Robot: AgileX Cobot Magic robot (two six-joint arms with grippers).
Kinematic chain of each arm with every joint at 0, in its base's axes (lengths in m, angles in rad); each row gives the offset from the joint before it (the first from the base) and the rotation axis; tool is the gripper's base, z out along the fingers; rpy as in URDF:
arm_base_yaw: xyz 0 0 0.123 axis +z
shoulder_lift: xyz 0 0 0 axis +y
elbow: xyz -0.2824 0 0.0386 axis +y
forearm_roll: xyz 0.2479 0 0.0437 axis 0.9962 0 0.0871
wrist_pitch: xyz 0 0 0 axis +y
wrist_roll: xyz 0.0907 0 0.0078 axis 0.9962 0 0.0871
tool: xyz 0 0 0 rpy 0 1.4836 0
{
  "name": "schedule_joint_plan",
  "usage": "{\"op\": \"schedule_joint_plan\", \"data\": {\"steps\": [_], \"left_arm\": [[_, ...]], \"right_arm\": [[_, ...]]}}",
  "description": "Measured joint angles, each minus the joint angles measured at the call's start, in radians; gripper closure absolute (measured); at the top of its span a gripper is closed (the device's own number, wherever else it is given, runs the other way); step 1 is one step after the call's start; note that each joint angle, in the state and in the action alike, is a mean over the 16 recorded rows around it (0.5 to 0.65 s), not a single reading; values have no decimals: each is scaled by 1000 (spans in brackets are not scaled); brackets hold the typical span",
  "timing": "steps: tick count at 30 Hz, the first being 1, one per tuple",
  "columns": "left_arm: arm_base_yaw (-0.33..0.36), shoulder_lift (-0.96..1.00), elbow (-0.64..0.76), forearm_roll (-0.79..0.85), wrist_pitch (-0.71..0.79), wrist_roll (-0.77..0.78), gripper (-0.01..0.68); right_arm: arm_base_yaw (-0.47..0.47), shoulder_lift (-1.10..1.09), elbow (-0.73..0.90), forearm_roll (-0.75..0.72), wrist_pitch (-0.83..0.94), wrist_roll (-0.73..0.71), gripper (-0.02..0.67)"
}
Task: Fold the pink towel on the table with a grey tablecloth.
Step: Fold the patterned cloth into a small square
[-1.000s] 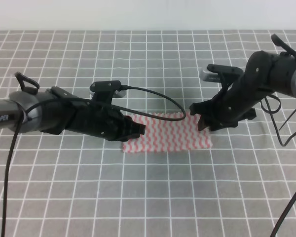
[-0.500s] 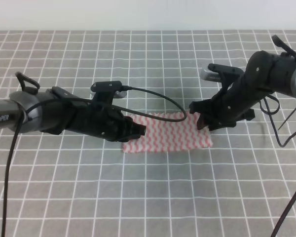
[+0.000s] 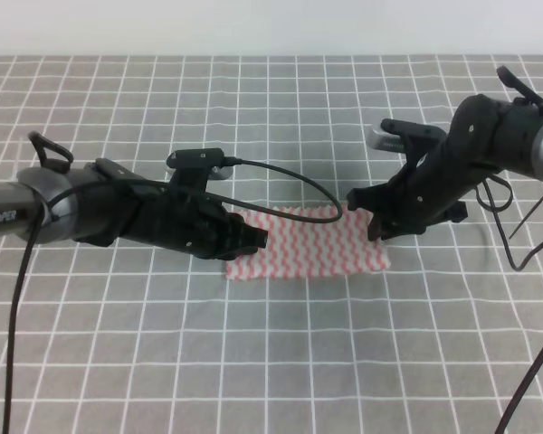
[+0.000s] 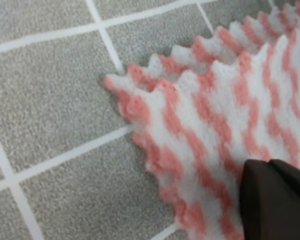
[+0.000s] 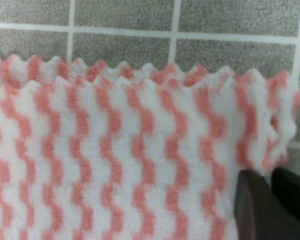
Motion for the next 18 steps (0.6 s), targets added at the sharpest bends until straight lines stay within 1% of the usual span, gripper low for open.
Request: {"op": "schedule_joint_plan", "data": {"steps": [4,9,13,18], "left_arm": [[0,0,0,0,0,0,677],[0,0,0,0,3,0,677],[0,0,1,1,7,0,677],[0,-1,1,1,19,1,677]], "right_arm": [[0,-14,-1,2,3,0,635],[0,-32,-2,32,6,-13,657],[1,-46,-2,101,5,-52,660],[2,-53,-3,221,1,-126,660]]}}
